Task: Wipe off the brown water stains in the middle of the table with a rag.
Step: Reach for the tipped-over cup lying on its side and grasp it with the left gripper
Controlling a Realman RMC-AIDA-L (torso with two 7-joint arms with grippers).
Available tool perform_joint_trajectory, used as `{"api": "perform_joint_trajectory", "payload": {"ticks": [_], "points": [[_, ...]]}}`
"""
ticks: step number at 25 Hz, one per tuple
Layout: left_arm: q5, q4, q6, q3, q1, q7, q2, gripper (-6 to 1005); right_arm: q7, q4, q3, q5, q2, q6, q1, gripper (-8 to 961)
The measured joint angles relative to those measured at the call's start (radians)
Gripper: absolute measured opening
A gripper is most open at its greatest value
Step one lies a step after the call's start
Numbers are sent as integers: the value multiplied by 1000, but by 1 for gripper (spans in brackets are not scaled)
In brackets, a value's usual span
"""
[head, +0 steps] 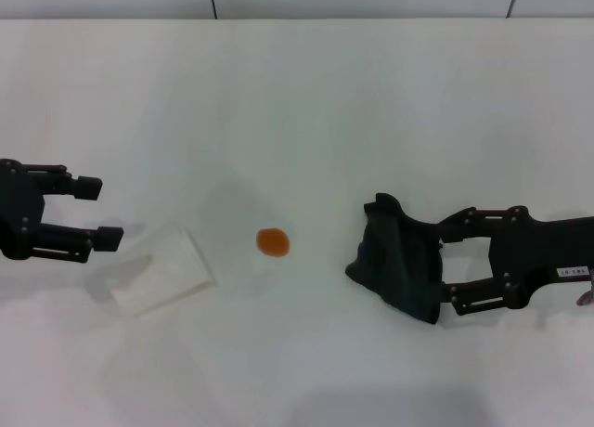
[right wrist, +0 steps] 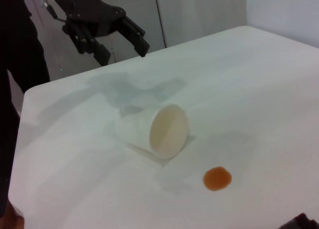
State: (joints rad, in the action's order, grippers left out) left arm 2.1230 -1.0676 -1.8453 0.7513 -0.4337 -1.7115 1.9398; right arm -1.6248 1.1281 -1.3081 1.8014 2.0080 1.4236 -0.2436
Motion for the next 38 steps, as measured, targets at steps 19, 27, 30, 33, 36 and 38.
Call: {"api": "perform_joint_trajectory", "payload": {"ticks": [19, 27, 30, 33, 36, 38], "points": [[326, 14, -34, 4, -148, -60, -19, 832, -5, -10, -64, -51, 2, -38, 9, 841], [345, 49, 19, 31, -187, -29, -2, 832, -3, -16, -78, -74, 2, -41, 12, 841], [349, 69, 47, 54, -195, -17, 17, 833, -2, -16, -79, -76, 2, -42, 12, 841], [350, 75, 61, 61, -195, -13, 28, 833, -2, -16, -79, -76, 1, -42, 12, 841], [349, 76, 67, 67, -195, -11, 36, 832, -2, -16, -80, -76, 2, -42, 12, 841], [349, 77, 73, 73, -195, -11, 41, 832, -2, -16, -80, -76, 1, -42, 12, 841]]}}
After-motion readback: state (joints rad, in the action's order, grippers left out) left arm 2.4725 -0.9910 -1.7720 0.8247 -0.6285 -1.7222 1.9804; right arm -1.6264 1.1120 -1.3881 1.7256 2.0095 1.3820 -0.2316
